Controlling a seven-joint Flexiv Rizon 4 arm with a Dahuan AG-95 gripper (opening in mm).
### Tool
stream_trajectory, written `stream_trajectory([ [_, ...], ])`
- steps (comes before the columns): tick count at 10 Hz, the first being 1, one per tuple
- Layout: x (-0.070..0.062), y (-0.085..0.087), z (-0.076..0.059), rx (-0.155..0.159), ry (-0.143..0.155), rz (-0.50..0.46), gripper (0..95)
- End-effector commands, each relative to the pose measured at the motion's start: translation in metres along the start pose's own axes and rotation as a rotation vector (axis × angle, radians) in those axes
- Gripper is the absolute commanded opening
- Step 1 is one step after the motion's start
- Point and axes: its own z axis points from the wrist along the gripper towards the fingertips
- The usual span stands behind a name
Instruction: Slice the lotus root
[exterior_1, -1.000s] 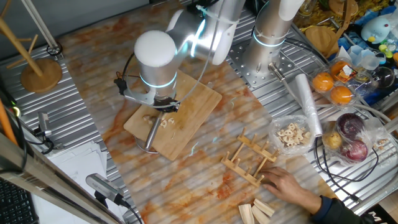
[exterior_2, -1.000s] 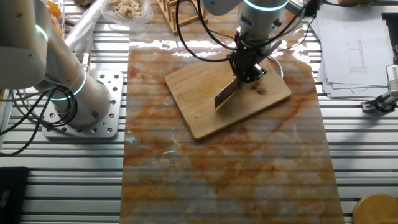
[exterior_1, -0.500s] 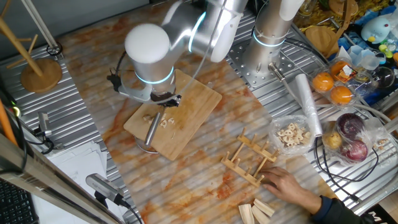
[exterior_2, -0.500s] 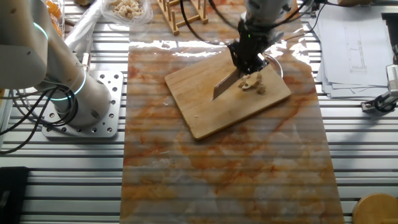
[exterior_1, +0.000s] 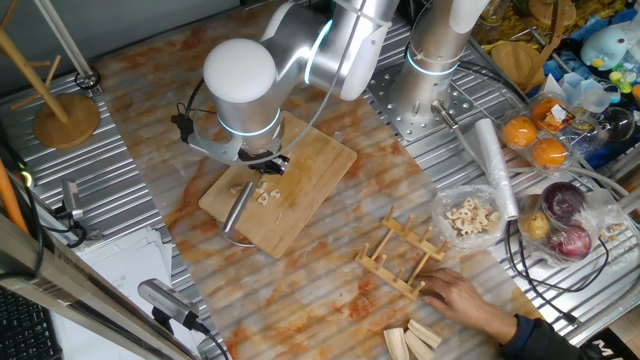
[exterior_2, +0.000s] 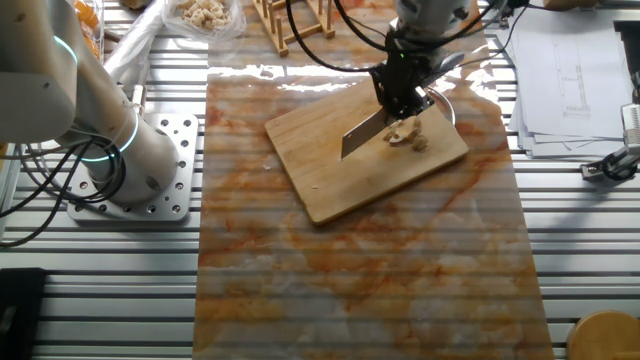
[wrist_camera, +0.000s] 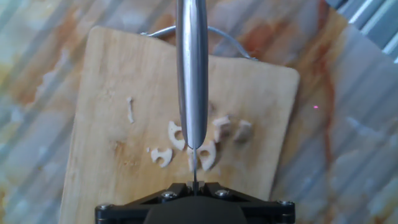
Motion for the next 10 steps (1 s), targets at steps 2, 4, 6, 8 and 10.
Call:
stream_trajectory([
  [2, -0.019, -0.014, 0.007, -0.015, -0.003, -0.01, 0.0],
  [4, -0.024, -0.018, 0.015, -0.012, -0.002, 0.001, 0.0],
  [6, -0.028, -0.022, 0.02, -0.014, -0.002, 0.008, 0.0],
  [8, -0.028, -0.023, 0.023, -0.015, -0.002, -0.001, 0.0],
  [10, -0.028, -0.023, 0.025, -0.016, -0.003, -0.005, 0.0],
])
